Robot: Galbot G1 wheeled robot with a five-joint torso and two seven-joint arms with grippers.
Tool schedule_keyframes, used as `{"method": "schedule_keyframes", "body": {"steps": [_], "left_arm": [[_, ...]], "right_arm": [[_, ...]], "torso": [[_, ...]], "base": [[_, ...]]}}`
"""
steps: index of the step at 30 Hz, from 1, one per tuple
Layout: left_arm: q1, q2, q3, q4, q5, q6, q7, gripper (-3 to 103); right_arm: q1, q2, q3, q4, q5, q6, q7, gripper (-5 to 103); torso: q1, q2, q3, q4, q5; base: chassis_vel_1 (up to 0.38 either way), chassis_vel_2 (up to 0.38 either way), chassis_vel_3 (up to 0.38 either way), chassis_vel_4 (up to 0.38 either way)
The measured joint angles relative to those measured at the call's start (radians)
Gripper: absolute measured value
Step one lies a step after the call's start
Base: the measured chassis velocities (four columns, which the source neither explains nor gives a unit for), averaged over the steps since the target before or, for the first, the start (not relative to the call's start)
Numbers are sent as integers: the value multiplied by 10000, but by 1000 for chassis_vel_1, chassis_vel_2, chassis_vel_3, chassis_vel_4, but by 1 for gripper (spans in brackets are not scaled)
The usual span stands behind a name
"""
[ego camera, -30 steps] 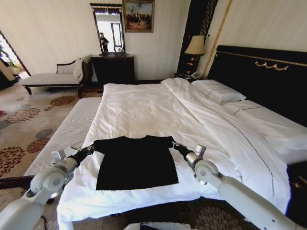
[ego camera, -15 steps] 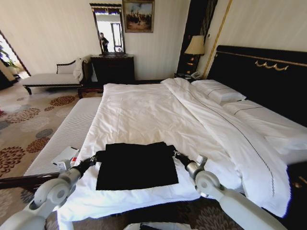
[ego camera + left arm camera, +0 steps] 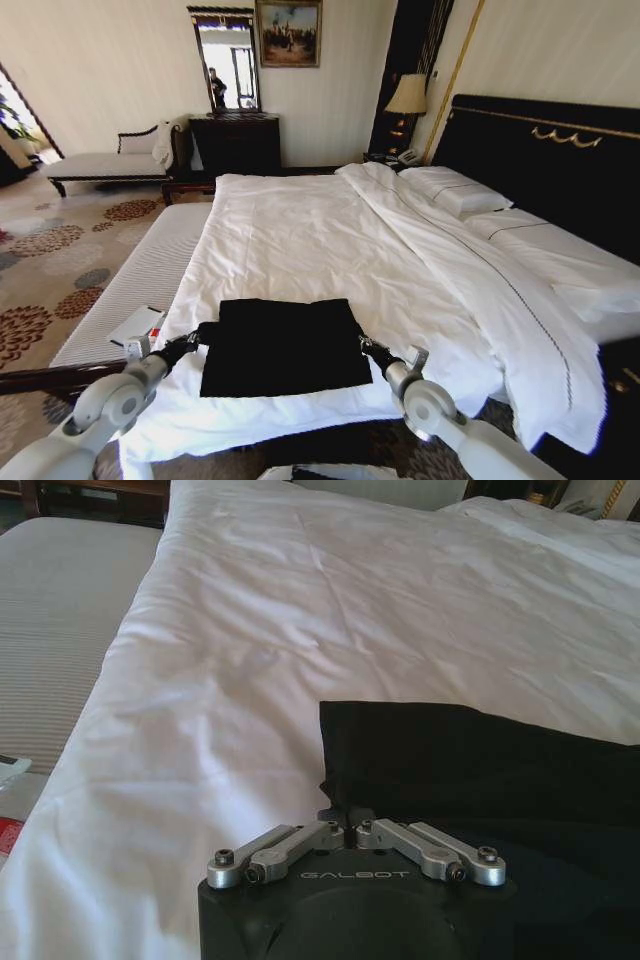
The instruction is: Fold the clothes on the bed.
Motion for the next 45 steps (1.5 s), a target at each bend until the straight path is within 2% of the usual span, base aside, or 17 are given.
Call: {"method": "schedule_keyframes", "body": {"steps": [11, 12, 14, 16, 20, 22, 26, 28, 29, 31, 32, 33, 36, 37, 38, 40, 45], "left_arm": [[245, 180, -17, -147, 106, 127, 6, 0], [350, 269, -96, -314, 106, 129, 81, -1], [368, 329, -129, -413, 100, 122, 146, -1], [397, 487, -422, -796, -138, 108, 289, 10], [509, 669, -1113, -1207, -652, 279, 316, 27], [518, 681, -1142, -1214, -663, 292, 320, 27], [762, 789, -1482, -1202, -633, 731, 427, 49], [754, 777, -1525, -1186, -630, 788, 443, 49], [536, 726, -1619, -1079, -753, 902, 361, 60], [277, 699, -1679, -950, -970, 1048, 152, 60], [80, 689, -1707, -854, -1163, 1158, 29, 66], [-586, 683, -1736, -534, -1837, 1527, -299, 72], [-1346, 706, -1608, -181, -2391, 2007, -451, 82], [-1778, 718, -1444, 62, -2570, 2239, -422, 82], [-2313, 705, -1184, 401, -2727, 2454, -254, 93], [-2795, 544, -976, 938, -2929, 2687, 30, 97], [-3792, 173, -254, 2129, -2965, 2896, 907, 100]], "right_arm": [[-388, -47, 160, 112, -237, -221, 188, -3], [-496, -96, 290, 163, -294, -254, 216, 6], [-607, -129, 443, 238, -335, -266, 224, 6], [-843, -260, 1001, 659, -339, -293, 255, 17], [-1016, -568, 1647, 1414, 121, -432, 458, 33], [-1031, -582, 1667, 1452, 139, -439, 466, 33], [-1530, -590, 1769, 1899, -2, -499, 567, 54], [-1586, -553, 1781, 1939, -34, -501, 582, 61], [-1587, -518, 1841, 1961, -45, -501, 606, 66], [-1487, -512, 1901, 1950, 6, -502, 617, 71], [-1409, -512, 1932, 1925, 52, -501, 625, 71], [-998, -511, 2019, 1760, 318, -520, 676, 83], [-407, -489, 2029, 1507, 520, -596, 758, 88], [-25, -459, 1965, 1309, 590, -652, 787, 93], [585, -395, 1757, 980, 659, -754, 848, 97], [1588, -258, 1223, 441, 842, -904, 945, 99], [2505, -71, 784, -270, 1108, -1098, 984, 100]], "torso": [[0, -1, 0, -2, 0], [0, -1, 0, 1, 0], [0, 0, 0, 3, 0], [-1, 0, 0, -7, 0], [1, 0, 0, 1, 0], [0, 0, 0, 1, 0], [-1, 0, 0, -1, -1], [-1, 0, 0, -2, 0], [-1, 0, 0, 1, 0], [-2, 0, 0, -2, 0], [-2, 0, 0, -1, 0], [-1, 0, 0, -3, 0], [0, -1, 2, -1, -1], [1, 0, 2, -2, -1], [1, -1, 2, -7, -1], [1, 0, 2, -6, 1], [2, -1, 3, 9, 0]], "base": [[0, 0, 0, 0], [0, 0, 0, 0], [0, 0, 0, 0], [0, 0, 0, 0], [0, 0, 0, 0], [0, 0, 0, 0], [0, 0, 0, 0], [0, 0, 0, 0], [0, 0, 0, 0], [0, 0, 0, 0], [0, 0, 0, 0], [0, 0, 0, 0], [0, 0, 0, 0], [0, 0, 0, 0], [0, 0, 0, 0], [0, 0, 0, 0], [0, 0, 0, 0]]}}
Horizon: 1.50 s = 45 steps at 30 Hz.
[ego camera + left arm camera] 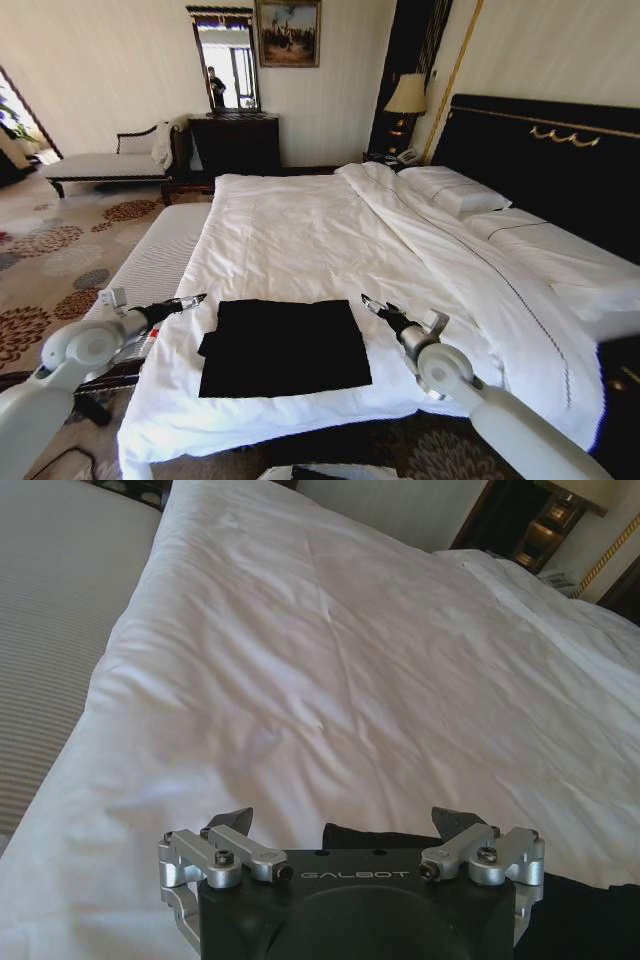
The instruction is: Fold the clothes on the bed.
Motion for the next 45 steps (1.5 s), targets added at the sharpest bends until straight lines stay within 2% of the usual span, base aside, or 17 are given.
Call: {"method": "schedule_keyframes", "body": {"steps": [2, 4, 6, 8, 15, 23, 25, 28, 30, 31, 35, 36, 38, 41, 43, 45], "left_arm": [[-603, -244, 571, 732, 212, 31, 675, 100], [-1052, -480, 1034, 1286, 460, 27, 1206, 100], [-1190, -549, 1172, 1435, 513, 26, 1317, 100], [-1667, -846, 1696, 2018, 758, 6, 1575, 100], [-2304, -1504, 2528, 3014, 1465, -295, 1938, 100], [-2696, -1931, 2985, 3369, 1928, -409, 2119, 101], [-2743, -2005, 3045, 3475, 2097, -469, 2146, 94], [-2727, -2004, 3046, 3482, 2167, -515, 2196, 89], [-2644, -1967, 3045, 3450, 2242, -602, 2309, 78], [-2644, -1967, 3045, 3450, 2242, -602, 2309, 78], [-2533, -1938, 2999, 3370, 2380, -865, 2621, 57], [-2487, -1914, 2972, 3345, 2418, -933, 2680, 51], [-2470, -1906, 2962, 3335, 2431, -952, 2692, 51], [-2341, -1817, 2888, 3273, 2519, -1078, 2744, 34], [-2319, -1801, 2875, 3264, 2537, -1093, 2751, 34], [-2239, -1746, 2817, 3224, 2585, -1154, 2763, 24]], "right_arm": [[281, 62, -128, -381, 34, -60, -32, 100], [486, 138, -203, -653, 67, -93, -68, 100], [531, 160, -216, -714, 78, -100, -78, 100], [667, 237, -237, -908, 95, -117, -113, 100], [738, 305, -237, -1120, 86, -124, -294, 100], [689, 340, -231, -1203, 37, -124, -337, 100], [675, 312, -226, -1212, 35, -124, -345, 100], [674, 302, -226, -1231, 30, -125, -355, 100], [700, 318, -266, -1298, 2, -127, -370, 100], [700, 318, -266, -1298, 2, -127, -370, 100], [817, 472, -403, -1464, 20, -157, -381, 100], [872, 526, -443, -1508, 149, -230, -381, 100], [893, 546, -457, -1525, 215, -262, -382, 100], [1135, 751, -585, -1700, 768, -583, -416, 100], [1187, 786, -613, -1745, 876, -650, -442, 100], [1393, 903, -711, -1936, 1278, -972, -545, 100]], "torso": [[1, 0, 0, -13, -4], [0, 0, 0, -14, -2], [0, 1, 0, -12, -1], [0, 0, -1, -11, 1], [-1, 0, -2, -7, 0], [-1, 0, -2, -11, 1], [-1, 0, -3, -11, 0], [-2, 0, -3, -10, 1], [-2, 0, -3, -8, -1], [-2, 0, -3, -8, -1], [-2, 0, -3, -11, 0], [-1, 0, -3, -11, -1], [-2, 0, -3, -11, -1], [-2, 1, -3, -10, -1], [-1, 0, -3, -10, -1], [-2, 0, -3, -9, -1]], "base": [[0, 0, 0, 0], [0, 0, 0, 0], [0, 0, 0, 0], [0, 0, 0, 0], [0, 0, 0, 0], [0, 0, 0, 0], [0, 0, 0, 0], [0, 0, 0, 0], [0, 0, 0, 0], [0, 0, 0, 0], [0, 0, 0, 0], [0, 0, 0, 0], [0, 0, 0, 0], [0, 0, 0, 0], [0, 0, 0, 0], [0, 0, 0, 0]]}}
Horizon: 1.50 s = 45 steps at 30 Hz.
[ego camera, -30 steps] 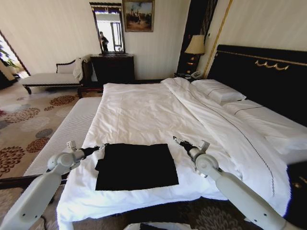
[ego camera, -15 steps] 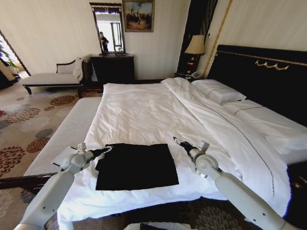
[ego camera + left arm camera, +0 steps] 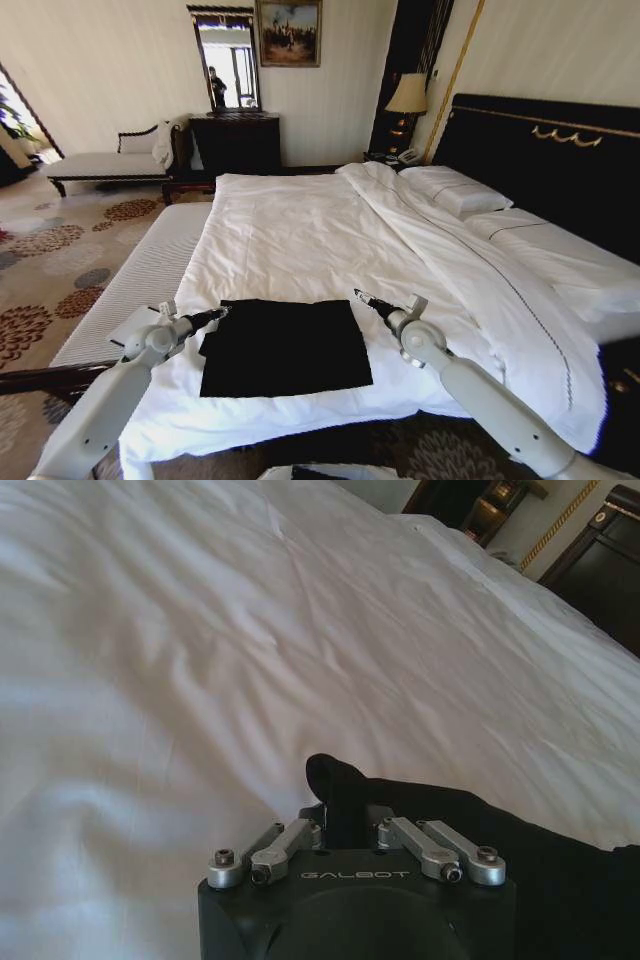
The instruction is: Fold the clothes on the bed.
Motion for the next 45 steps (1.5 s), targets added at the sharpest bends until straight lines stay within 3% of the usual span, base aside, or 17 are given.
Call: {"method": "schedule_keyframes", "body": {"steps": [5, 7, 12, 15, 33, 34, 36, 38, 41, 43, 44, 45], "left_arm": [[165, 79, -111, -123, 81, -60, 2, 3], [232, 123, -162, -177, 116, -75, 3, 2], [320, 203, -248, -220, 146, -98, 4, 0], [370, 287, -305, -260, 158, -120, 6, 0], [415, 302, -336, -430, 277, -163, -36, 0], [409, 291, -312, -404, 359, -197, -37, 0], [384, 296, -304, -384, 374, -214, -34, 0], [371, 300, -304, -376, 377, -220, -33, 0], [346, 305, -302, -369, 378, -237, -32, 0], [343, 306, -302, -369, 380, -247, -32, 0], [342, 307, -302, -369, 389, -261, -31, 0], [340, 307, -302, -367, 395, -269, -30, 0]], "right_arm": [[471, 199, -137, -514, 601, -791, -217, 100], [651, 267, -194, -731, 707, -938, -235, 100], [715, 308, -205, -873, 1082, -1446, -322, 100], [567, 298, -321, -1051, 856, -1840, -946, 100], [1393, 793, -1120, -2362, 309, -1805, -1749, 103], [1395, 805, -1187, -2368, 257, -1782, -1845, 89], [1383, 805, -1198, -2360, 227, -1726, -1897, 79], [1380, 805, -1199, -2355, 213, -1691, -1915, 79], [1378, 784, -1199, -2354, 129, -1579, -1999, 62], [1373, 773, -1199, -2355, 100, -1548, -2021, 62], [1357, 764, -1199, -2358, 52, -1494, -2052, 51], [1347, 761, -1199, -2358, 35, -1472, -2065, 51]], "torso": [[0, 0, 0, -1, 0], [0, 1, 0, 0, -1], [0, 0, 1, -1, -1], [0, 1, 0, -3, 1], [0, 1, 0, 1, 0], [0, 2, 0, -1, 0], [0, 1, 0, -1, 0], [0, 1, 0, -1, 0], [0, 1, 0, -1, 0], [0, 1, 0, -1, 0], [0, 1, 1, -1, 1], [0, 2, 0, -2, 1]], "base": [[0, 0, 0, 0], [0, 0, 0, 0], [0, 0, 0, 0], [0, 0, 0, 0], [0, 0, 0, 0], [0, 0, 0, 0], [0, 0, 0, 0], [0, 0, 0, 0], [0, 0, 0, 0], [0, 0, 0, 0], [0, 0, 0, 0], [0, 0, 0, 0]]}}
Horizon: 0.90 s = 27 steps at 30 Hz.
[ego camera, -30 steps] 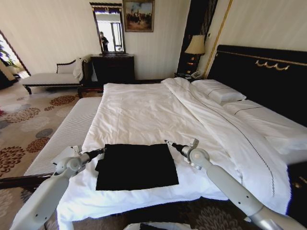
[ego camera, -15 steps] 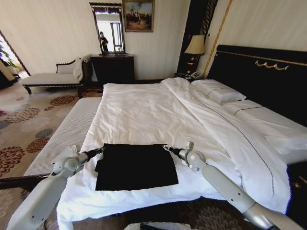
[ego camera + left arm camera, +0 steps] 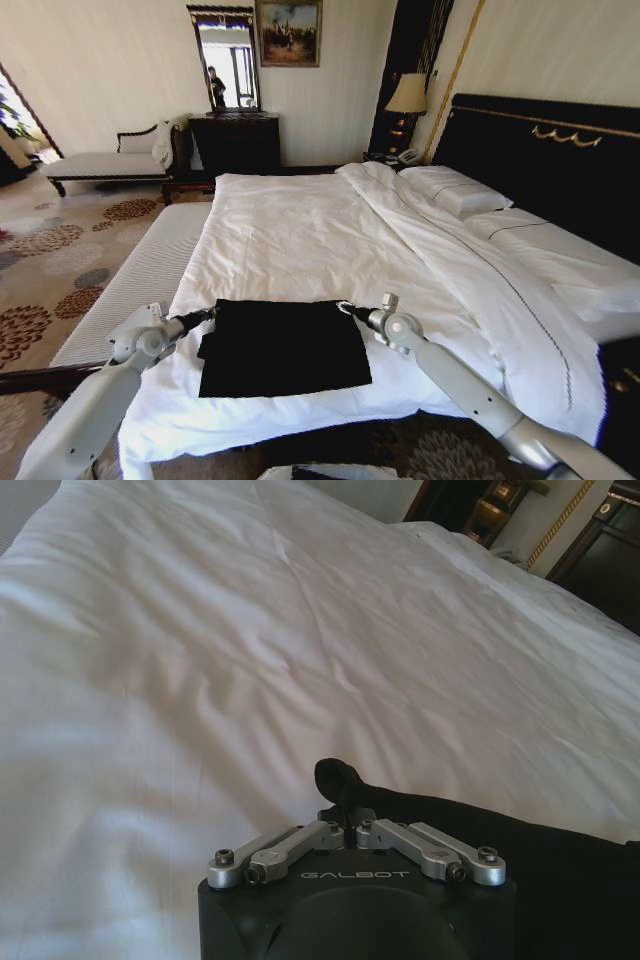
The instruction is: Fold the clothes on the bed.
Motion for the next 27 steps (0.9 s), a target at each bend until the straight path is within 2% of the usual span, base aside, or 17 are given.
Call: {"method": "schedule_keyframes", "body": {"steps": [2, 3, 5, 7, 8, 11, 12, 14, 17, 22, 27], "left_arm": [[-7, -1, 0, 6, 13, -31, 3, 0], [-7, -1, 0, 6, 13, -31, 3, 0], [-19, -12, -2, 1, 15, -73, 4, 0], [-25, -18, -13, -8, 11, -97, 5, 0], [-33, -21, -36, -24, -1, -132, 7, 0], [-36, -21, -176, -83, -12, -465, 69, 0], [-36, -21, -176, -83, -12, -465, 69, 0], [-6, -32, -364, -181, -46, -648, 126, 0], [74, -40, -602, -360, -210, -839, 176, 0], [430, -235, -1066, -728, -429, -1481, 421, 0], [595, -460, -1244, -822, -505, -1870, 669, 0]], "right_arm": [[-60, -12, 10, 10, -79, 69, -62, 41], [-60, -12, 10, 10, -79, 69, -62, 41], [-128, -27, 40, 70, -186, 192, -164, 30], [-160, -34, 69, 116, -222, 261, -209, 30], [-188, -43, 104, 158, -241, 318, -234, 25], [-289, -95, 312, 376, -248, 432, -266, 8], [-289, -95, 312, 376, -248, 432, -266, 8], [-363, -139, 470, 560, -250, 645, -349, 2], [-433, -171, 646, 817, -265, 992, -575, 1], [-692, -203, 907, 1146, -389, 2027, -1214, 1], [-807, -206, 971, 1274, -450, 2578, -1650, 1]], "torso": [[0, 0, 0, 1, 0], [0, 0, 0, 1, 0], [0, 0, 0, 0, 0], [0, -1, 0, 1, 0], [0, -1, 0, 1, 0], [0, 0, 0, 0, 0], [0, 0, 0, 0, 0], [0, -1, 0, 1, 0], [1, 0, -1, 2, 0], [0, 0, -1, 2, 1], [0, -1, -1, 1, 0]], "base": [[0, 0, 0, 0], [0, 0, 0, 0], [0, 0, 0, 0], [0, 0, 0, 0], [0, 0, 0, 0], [0, 0, 0, 0], [0, 0, 0, 0], [0, 0, 0, 0], [0, 0, 0, 0], [0, 0, 0, 0], [0, 0, 0, 0]]}}
